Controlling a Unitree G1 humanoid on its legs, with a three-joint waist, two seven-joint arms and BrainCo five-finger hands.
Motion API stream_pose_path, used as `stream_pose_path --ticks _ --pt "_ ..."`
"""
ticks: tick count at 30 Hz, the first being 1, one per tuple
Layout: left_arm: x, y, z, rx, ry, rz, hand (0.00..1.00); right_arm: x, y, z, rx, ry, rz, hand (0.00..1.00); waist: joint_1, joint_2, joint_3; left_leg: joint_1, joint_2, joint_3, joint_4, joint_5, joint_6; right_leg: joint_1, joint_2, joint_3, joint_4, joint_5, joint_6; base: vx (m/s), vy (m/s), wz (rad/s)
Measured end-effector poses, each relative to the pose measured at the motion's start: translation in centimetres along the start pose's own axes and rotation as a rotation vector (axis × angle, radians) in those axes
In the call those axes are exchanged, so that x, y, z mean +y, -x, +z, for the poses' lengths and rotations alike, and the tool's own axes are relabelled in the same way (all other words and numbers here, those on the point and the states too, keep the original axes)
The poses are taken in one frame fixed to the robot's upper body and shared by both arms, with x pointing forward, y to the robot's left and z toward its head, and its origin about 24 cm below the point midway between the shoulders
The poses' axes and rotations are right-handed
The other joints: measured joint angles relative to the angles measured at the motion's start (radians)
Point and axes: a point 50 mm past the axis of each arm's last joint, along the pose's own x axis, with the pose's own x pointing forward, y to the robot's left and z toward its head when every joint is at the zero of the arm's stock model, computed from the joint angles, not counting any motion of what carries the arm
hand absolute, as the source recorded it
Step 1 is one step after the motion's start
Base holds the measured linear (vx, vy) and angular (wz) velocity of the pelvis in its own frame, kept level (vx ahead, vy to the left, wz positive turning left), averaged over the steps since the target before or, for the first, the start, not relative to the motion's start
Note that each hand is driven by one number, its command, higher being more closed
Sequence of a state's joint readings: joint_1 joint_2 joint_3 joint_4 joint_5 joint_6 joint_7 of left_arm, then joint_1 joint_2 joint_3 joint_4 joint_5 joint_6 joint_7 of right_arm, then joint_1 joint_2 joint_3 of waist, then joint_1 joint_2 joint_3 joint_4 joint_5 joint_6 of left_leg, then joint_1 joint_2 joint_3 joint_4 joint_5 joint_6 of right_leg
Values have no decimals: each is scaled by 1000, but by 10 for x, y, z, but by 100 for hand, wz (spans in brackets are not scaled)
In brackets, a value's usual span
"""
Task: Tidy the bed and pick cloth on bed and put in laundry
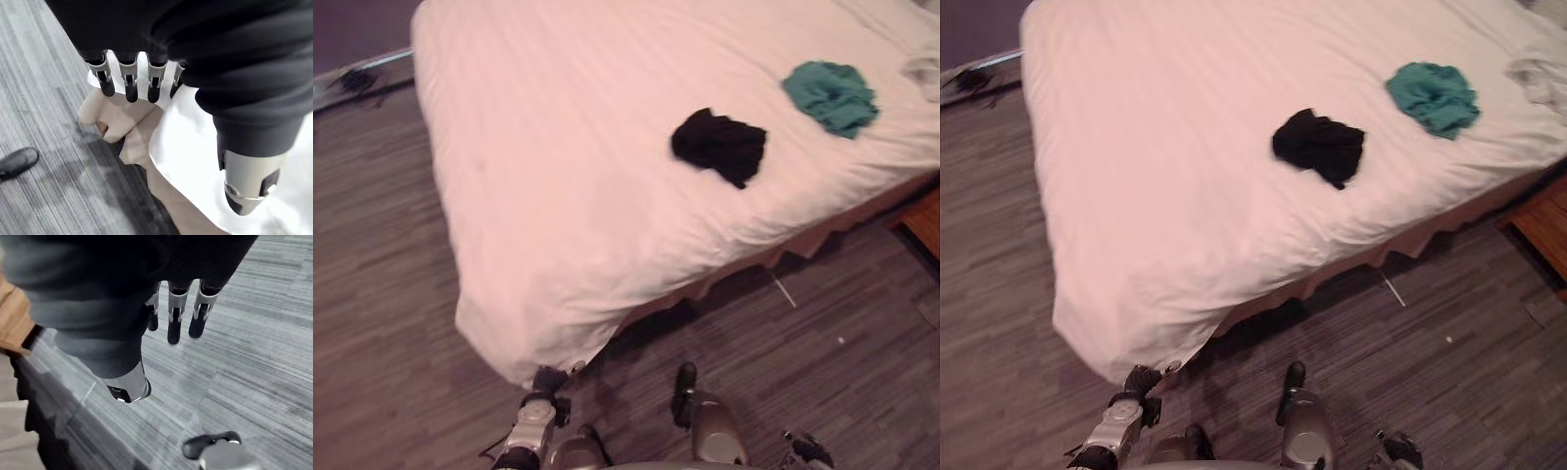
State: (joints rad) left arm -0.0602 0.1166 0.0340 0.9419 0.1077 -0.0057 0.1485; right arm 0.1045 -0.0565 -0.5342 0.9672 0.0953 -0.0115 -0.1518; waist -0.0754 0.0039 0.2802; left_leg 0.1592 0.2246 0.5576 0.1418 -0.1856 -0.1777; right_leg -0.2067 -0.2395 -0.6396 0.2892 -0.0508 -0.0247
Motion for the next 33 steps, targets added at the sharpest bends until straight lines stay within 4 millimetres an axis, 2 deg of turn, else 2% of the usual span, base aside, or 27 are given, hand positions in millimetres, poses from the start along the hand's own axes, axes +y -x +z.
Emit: stream_pose_path --ticks 1,3,5,7,8,9,10,11,12,14,15,17,18,19,21,22,23,24,25,26,27,28,29,30,31,32,33 --pt "5 0 -8 36 -45 -4 0 7 1 -4 9 28 25 0 -1 -1 -14 22 25 76 -5 -5 -22 6 -34 -175 61 -23 -43 176 -62 -150" --pt "5 -1 -10 48 -91 -15 0 13 1 -3 8 58 46 0 -5 -2 -15 63 37 156 -15 -12 -48 -17 -44 -224 141 -54 -60 211 -126 -153" --pt "-6 0 -7 37 -145 -68 0 16 0 1 -9 105 67 0 -33 2 -16 147 33 265 -27 8 -77 -48 -6 -151 208 -115 -67 218 -154 -171" --pt "-12 1 -7 33 -167 -94 0 23 2 1 -19 154 94 0 -29 -10 -23 163 78 305 153 11 -78 -62 49 -39 203 -126 -77 279 -146 -216" --pt "-15 2 -10 38 -167 -101 0 28 3 2 -35 203 119 0 -17 -6 -28 113 167 247 443 74 -44 -54 122 72 152 -123 -93 326 -122 -287" --pt "-16 3 -11 38 -168 -104 0 34 4 3 -47 243 142 0 -9 6 -34 30 209 115 649 128 30 -40 174 151 98 -107 -111 320 -23 -326" --pt "-19 3 -10 34 -164 -109 0 40 4 5 -65 300 167 0 0 11 -34 -72 197 -45 831 66 56 -21 224 243 61 -94 -121 300 55 -329" --pt "-22 4 -12 33 -155 -113 0 41 5 3 -66 358 183 0 15 10 -31 -158 156 -198 938 -8 52 30 268 347 28 -85 -123 290 93 -280" --pt "-23 5 -14 35 -148 -115 0 41 6 -1 -61 379 188 0 20 9 -30 -180 144 -245 940 -25 54 61 281 388 11 -81 -116 293 127 -243" --pt "-26 8 -17 34 -109 -104 0 37 7 -5 -54 414 188 0 38 -4 -24 -235 123 -329 877 -39 60 128 310 505 -28 -72 -95 296 193 -181" --pt "-28 9 -16 24 -75 -99 0 38 7 -4 -57 424 189 0 42 -4 -24 -294 82 -410 730 -45 69 157 312 593 -55 -69 -78 282 260 -181" --pt "-33 10 -14 15 -46 -94 0 37 6 -3 -64 433 186 0 44 3 -28 -332 35 -482 512 -42 64 168 302 656 -90 -59 -52 228 284 -162" --pt "-36 11 -13 14 -24 -99 0 32 5 -3 -65 446 176 0 55 24 -40 -339 16 -503 291 -18 42 172 300 688 -122 -45 -15 234 365 -152" --pt "-40 12 -14 17 -20 -107 0 27 4 0 -72 454 163 0 69 47 -47 -331 3 -498 196 77 79 180 307 720 -132 -44 16 281 366 -135" --pt "-35 10 -15 15 -30 -98 0 29 8 -12 -45 450 174 0 67 -4 -60 -301 -46 -467 150 69 102 205 255 731 -161 -35 59 298 278 -35" --pt "-17 7 -15 8 -60 -60 0 35 14 -27 -13 447 197 0 67 -63 -61 -287 -89 -479 136 31 144 206 214 720 -135 -88 74 367 246 28" --pt "-10 6 -19 21 -72 -47 0 39 16 -32 -1 442 207 0 67 -94 -62 -272 -109 -483 137 13 173 206 194 703 -96 -115 93 375 194 37" --pt "-9 7 -22 33 -75 -46 0 37 17 -36 9 444 205 0 63 -103 -61 -254 -118 -484 129 -2 186 200 188 694 -47 -137 122 294 105 27" --pt "-10 7 -24 43 -58 -45 0 40 16 -31 -4 444 207 0 71 -94 -45 -205 -122 -496 102 -15 170 120 186 683 196 -155 158 277 99 32" --pt "-9 8 -29 62 -61 -46 0 41 16 -29 -14 440 209 0 66 -96 -45 -151 -126 -515 69 -16 169 64 173 644 382 -126 187 275 86 39" --pt "-9 9 -32 73 -62 -46 0 41 16 -28 -20 438 209 0 58 -95 -44 -119 -127 -534 50 -15 170 38 160 617 473 -90 199 351 -37 73" --pt "-11 11 -35 81 -57 -50 0 38 15 -25 -33 436 199 0 39 -84 -43 -50 -108 -557 17 -21 156 -7 142 574 616 -87 150 397 -172 70" --pt "-13 12 -36 88 -45 -50 0 36 12 -18 -53 444 195 0 35 -69 -39 -20 -98 -568 4 -32 139 -42 137 559 635 -190 100 396 -216 57" --pt "-15 12 -36 89 -40 -52 0 36 11 -12 -69 448 192 0 35 -53 -38 -15 -88 -571 1 -39 130 -72 141 555 615 -223 82 372 -242 25" --pt "-17 12 -36 97 -13 -51 0 36 8 -1 -102 443 186 0 27 -11 -26 -10 -52 -578 -3 -59 104 -138 161 557 508 -247 70 379 -255 22" --pt "-16 11 -36 103 -8 -46 0 36 7 7 -124 438 184 0 18 -1 -17 -2 -28 -588 -4 -82 75 -162 164 572 318 -204 78 477 -332 26" --pt "-10 11 -38 108 -18 -33 0 36 7 6 -123 431 184 0 15 -6 -15 2 -36 -587 -13 -95 59 -152 143 582 178 -104 100 515 -333 39"
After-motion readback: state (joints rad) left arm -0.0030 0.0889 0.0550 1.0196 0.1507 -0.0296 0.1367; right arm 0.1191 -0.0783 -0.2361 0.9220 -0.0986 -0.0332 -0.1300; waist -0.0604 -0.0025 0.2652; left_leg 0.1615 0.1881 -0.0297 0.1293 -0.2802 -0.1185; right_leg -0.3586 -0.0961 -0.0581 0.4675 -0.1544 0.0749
